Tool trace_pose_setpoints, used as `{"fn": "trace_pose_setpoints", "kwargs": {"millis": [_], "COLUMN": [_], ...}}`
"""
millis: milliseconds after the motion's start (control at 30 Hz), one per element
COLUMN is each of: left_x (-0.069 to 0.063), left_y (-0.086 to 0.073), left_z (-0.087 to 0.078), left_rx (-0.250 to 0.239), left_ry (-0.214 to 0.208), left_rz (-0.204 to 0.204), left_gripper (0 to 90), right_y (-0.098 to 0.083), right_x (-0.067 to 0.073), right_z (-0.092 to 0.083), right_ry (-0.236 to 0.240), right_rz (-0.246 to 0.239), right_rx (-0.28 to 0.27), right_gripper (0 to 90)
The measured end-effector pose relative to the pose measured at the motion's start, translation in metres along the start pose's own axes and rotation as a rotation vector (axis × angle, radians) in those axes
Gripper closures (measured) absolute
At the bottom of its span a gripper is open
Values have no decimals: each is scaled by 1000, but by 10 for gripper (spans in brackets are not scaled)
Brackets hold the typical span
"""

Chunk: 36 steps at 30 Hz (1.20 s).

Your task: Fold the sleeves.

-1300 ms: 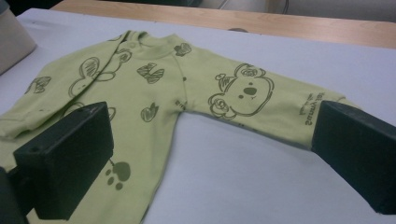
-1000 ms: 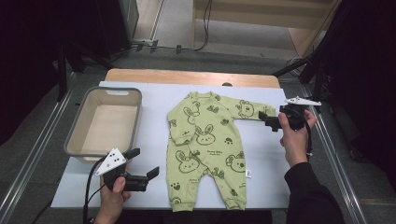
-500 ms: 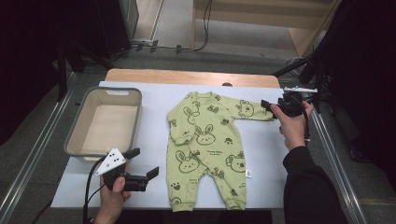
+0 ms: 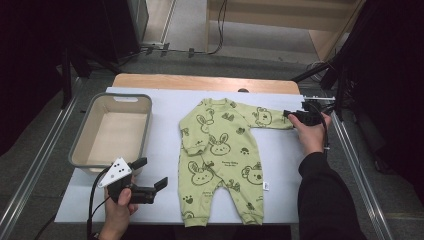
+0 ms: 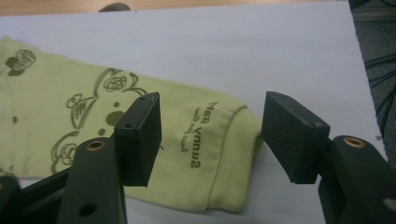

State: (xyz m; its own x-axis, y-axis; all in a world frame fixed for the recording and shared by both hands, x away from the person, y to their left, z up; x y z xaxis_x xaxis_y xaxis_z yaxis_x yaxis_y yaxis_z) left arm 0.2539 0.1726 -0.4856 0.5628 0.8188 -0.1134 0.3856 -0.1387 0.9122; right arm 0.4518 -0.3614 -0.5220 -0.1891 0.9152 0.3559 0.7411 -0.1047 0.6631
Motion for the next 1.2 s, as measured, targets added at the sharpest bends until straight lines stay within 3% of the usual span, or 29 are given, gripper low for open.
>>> {"fn": "trace_pose_setpoints", "kwargs": {"millis": [167,300,467,567,600,700,967,1067,1200], "left_x": [-2,-2,-2,-2,-2,-2,-2,-2,-3], "left_y": [0,0,0,1,1,1,1,1,2], "left_z": [0,1,1,0,0,0,0,0,-1], "left_rx": [-3,0,-1,-5,-6,-8,-7,-5,-6], "left_ry": [-2,-5,-7,-11,-10,-11,-14,-14,-18], "left_rz": [-2,0,-1,-10,-11,-8,-8,-8,-8], "left_gripper": [0,0,0,0,0,0,0,0,0], "right_y": [-4,-6,-10,-10,-10,-9,8,10,8], "right_x": [-9,-14,-13,-14,-14,-11,-4,-4,-3], "right_z": [8,13,20,19,19,18,3,0,1], "right_ry": [-47,-42,-54,-60,-46,-29,-2,-32,-31], "right_rz": [3,35,28,27,25,15,-32,-32,-29], "right_rx": [19,8,33,31,36,46,-89,-89,-78], "right_gripper": [424,452,512,620,694,801,816,814,812]}}
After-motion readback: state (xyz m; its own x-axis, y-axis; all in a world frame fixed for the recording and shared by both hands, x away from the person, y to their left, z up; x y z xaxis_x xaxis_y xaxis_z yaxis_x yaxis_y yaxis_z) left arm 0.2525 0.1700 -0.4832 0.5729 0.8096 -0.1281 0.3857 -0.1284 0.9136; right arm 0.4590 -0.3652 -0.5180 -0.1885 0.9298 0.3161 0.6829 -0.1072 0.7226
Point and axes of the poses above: each handheld gripper's, and its own axes: z roughly forward along the jaws, y roughly out of its top, x roughly to its left, the point moved 4 cm from there along z, roughly forward along the jaws, and after that the axes turned 13 degrees about y, right-handed, at the moved point
